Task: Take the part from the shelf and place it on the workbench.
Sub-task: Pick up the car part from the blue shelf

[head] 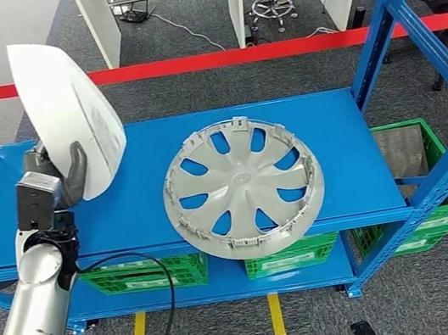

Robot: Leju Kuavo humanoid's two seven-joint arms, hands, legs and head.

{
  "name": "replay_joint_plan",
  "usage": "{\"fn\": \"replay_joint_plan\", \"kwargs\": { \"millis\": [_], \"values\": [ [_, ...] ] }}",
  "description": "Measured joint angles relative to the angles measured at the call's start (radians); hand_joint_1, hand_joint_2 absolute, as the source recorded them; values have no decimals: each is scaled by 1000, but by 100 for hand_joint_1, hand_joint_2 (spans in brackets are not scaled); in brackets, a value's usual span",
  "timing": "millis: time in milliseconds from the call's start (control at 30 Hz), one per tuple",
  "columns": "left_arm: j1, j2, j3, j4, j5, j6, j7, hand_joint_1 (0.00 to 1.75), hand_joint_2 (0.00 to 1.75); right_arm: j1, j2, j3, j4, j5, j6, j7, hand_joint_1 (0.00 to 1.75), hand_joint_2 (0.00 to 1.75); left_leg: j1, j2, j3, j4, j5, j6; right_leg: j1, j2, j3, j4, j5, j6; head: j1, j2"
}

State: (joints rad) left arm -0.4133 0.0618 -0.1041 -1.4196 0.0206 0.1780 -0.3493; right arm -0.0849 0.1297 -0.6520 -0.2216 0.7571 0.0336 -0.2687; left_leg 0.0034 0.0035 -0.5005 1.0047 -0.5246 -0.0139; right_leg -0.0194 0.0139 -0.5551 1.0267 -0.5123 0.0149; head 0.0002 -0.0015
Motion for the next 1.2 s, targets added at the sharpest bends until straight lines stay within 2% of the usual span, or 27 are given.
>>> {"fn": "replay_joint_plan", "kwargs": {
  "millis": [167,400,1200],
  "values": [
    [2,-37,49,-61,128,-24,-10,175,175,-3,0,9,0,-1,-3,2,0,0,0,0,0,0,1,0,0,0,0,0,1,0,0,0],
    [2,-58,73,-87,166,-33,-18,175,175,-4,0,13,0,-3,-4,5,0,0,0,0,0,0,1,0,0,0,0,0,1,0,0,0],
    [7,-70,72,-89,141,-27,-59,175,175,-4,0,14,0,-9,0,5,0,0,0,0,0,0,1,0,0,0,0,0,1,0,0,0]
  ]
}}
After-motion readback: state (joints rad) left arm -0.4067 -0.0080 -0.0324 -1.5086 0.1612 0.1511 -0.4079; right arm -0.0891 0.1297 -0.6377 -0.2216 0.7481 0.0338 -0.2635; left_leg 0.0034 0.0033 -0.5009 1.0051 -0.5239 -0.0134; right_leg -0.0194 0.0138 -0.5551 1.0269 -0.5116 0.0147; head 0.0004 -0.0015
